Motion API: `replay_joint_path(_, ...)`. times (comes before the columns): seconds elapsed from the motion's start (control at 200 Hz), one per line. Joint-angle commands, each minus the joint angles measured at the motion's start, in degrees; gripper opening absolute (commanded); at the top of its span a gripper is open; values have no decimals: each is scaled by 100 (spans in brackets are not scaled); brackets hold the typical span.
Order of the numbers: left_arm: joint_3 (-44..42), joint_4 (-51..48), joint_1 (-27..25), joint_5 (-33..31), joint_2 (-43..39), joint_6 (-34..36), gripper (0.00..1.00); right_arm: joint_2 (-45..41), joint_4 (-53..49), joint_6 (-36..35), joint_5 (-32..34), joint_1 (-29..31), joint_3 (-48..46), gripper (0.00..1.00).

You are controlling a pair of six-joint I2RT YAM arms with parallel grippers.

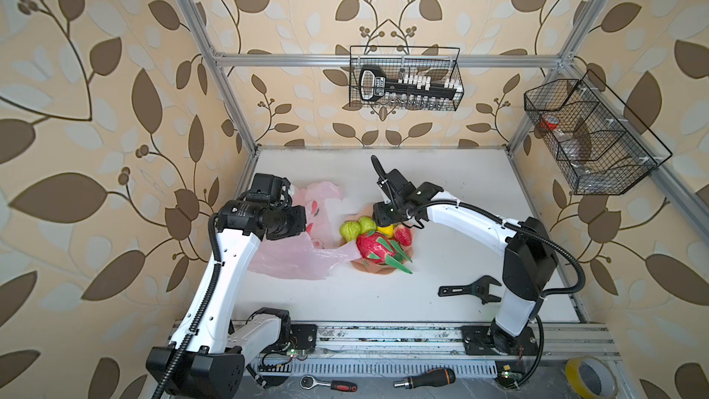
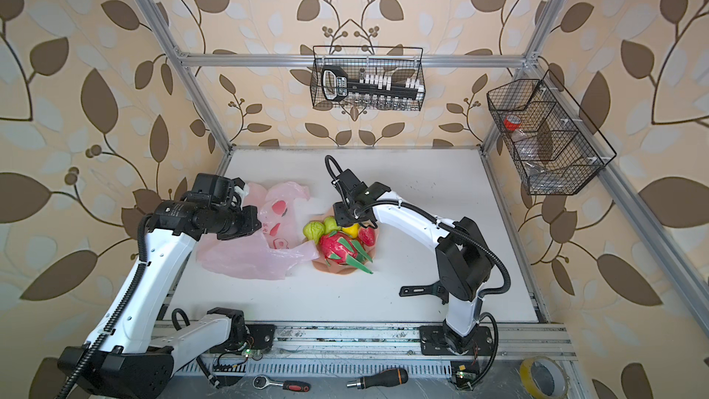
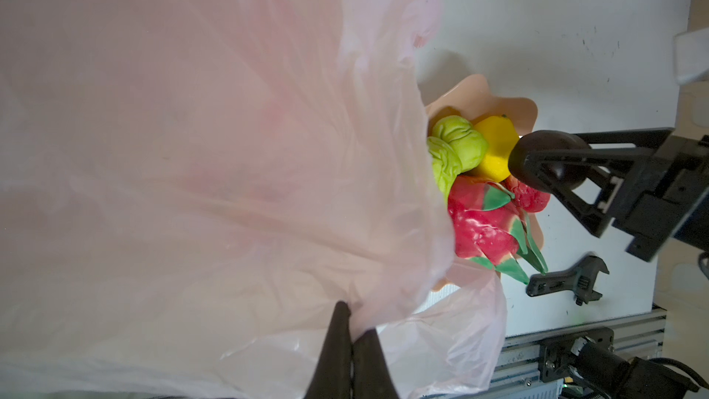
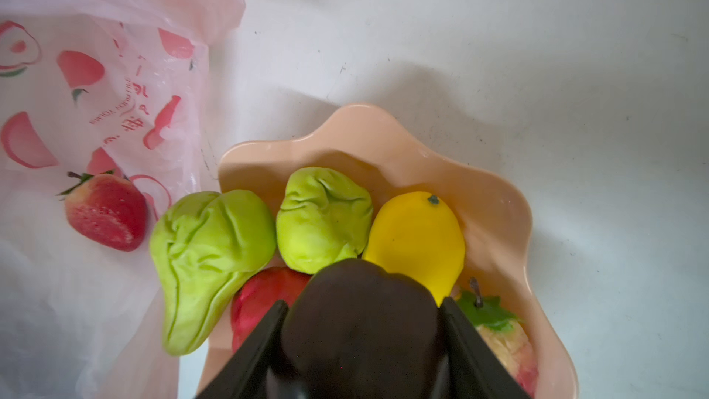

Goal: Place the fruits into the plastic bag
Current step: 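Lift the dark plum with the right gripper and carry it to the bag mouth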

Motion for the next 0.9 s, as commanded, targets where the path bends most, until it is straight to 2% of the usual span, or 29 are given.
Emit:
replay_joint_path(0.0, 103, -66, 31, 99, -89, 101, 0, -357, 144, 163, -182, -74, 34, 37)
replay_joint_path(0.335, 15, -64, 24, 145, -138, 66, 0, -753, 440, 429, -736, -321, -233, 35)
replay_joint_path(0.465, 20, -64, 27, 159, -150, 70, 0, -957, 1059, 906, -1443, -498, -649, 35)
replay_joint_path(0.64, 39, -55, 31, 184, -151, 64, 0, -1141, 1666, 1543, -2048, -538, -1040, 34)
replay_joint_path(0.795, 40, -55, 28, 198, -151, 67, 0, -1359, 2560, 2316, -2401, -517, -1727, 33)
replay_joint_path(0.895, 33, -55, 31, 194, -159, 75, 0, -1340, 2797, 2519, -2459, -496, -1879, 33)
